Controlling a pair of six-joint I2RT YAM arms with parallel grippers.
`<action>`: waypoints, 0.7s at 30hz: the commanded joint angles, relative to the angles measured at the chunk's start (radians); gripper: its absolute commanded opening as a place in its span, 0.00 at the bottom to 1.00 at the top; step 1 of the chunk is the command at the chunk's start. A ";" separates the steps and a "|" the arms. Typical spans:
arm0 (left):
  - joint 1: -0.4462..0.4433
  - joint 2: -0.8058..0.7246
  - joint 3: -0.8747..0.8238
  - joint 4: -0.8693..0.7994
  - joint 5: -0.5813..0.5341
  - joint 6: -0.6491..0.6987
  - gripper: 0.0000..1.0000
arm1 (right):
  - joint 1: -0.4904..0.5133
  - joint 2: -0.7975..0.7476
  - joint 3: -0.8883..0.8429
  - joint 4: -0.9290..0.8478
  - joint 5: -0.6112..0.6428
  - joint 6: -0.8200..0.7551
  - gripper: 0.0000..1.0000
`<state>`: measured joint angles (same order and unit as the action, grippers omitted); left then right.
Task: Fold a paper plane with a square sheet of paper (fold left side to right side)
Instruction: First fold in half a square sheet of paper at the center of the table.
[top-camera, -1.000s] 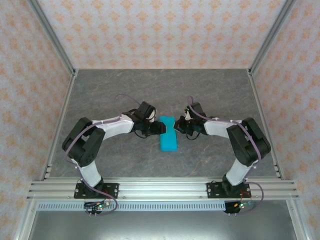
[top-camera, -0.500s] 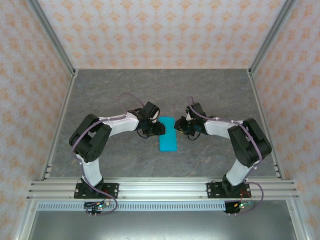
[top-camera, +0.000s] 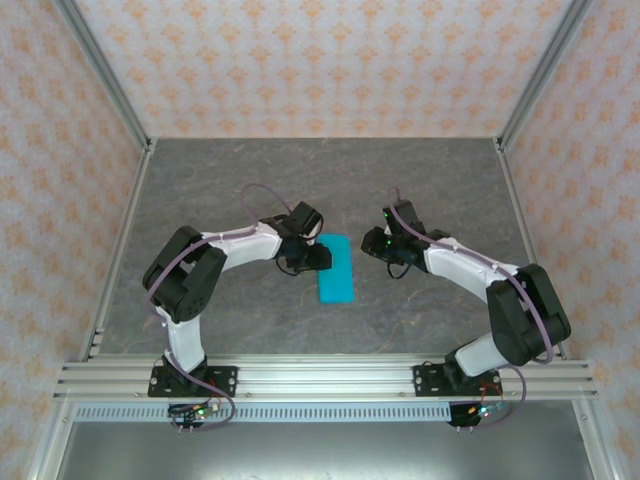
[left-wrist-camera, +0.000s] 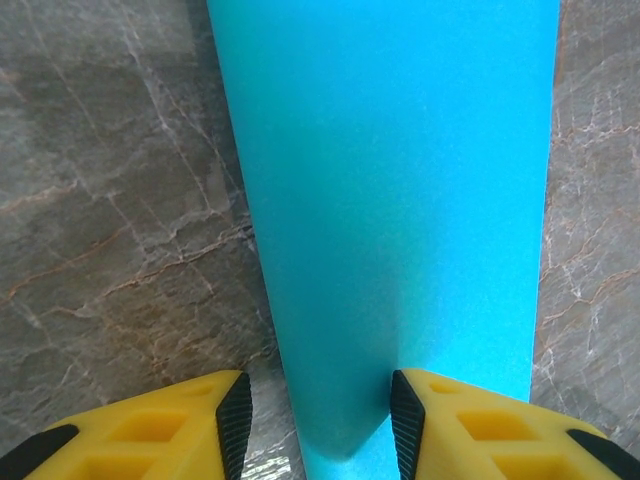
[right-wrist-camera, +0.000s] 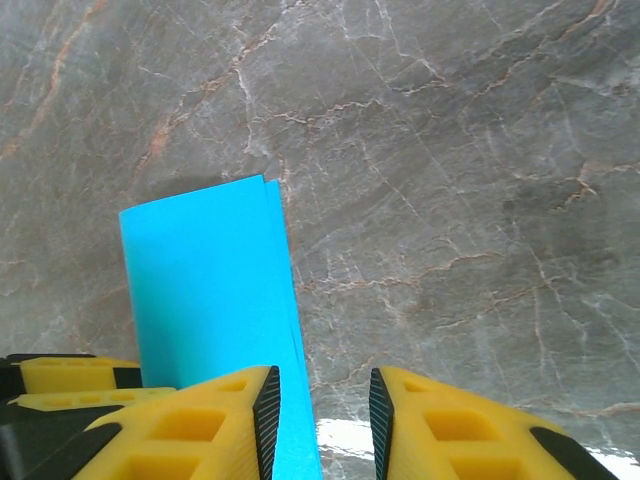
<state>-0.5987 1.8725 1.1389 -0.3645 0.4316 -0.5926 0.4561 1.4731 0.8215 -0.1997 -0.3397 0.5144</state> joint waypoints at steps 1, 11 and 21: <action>-0.019 0.031 0.028 -0.034 -0.027 0.027 0.45 | 0.006 -0.013 0.032 -0.041 0.041 -0.023 0.32; -0.024 0.066 0.045 -0.051 -0.038 0.037 0.46 | 0.006 -0.008 0.032 -0.041 0.028 -0.022 0.33; -0.024 0.077 0.054 -0.063 -0.050 0.042 0.46 | 0.006 0.016 0.028 -0.020 -0.032 -0.012 0.32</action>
<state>-0.6090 1.8984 1.1831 -0.4168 0.4099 -0.5735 0.4561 1.4746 0.8230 -0.2207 -0.3557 0.5068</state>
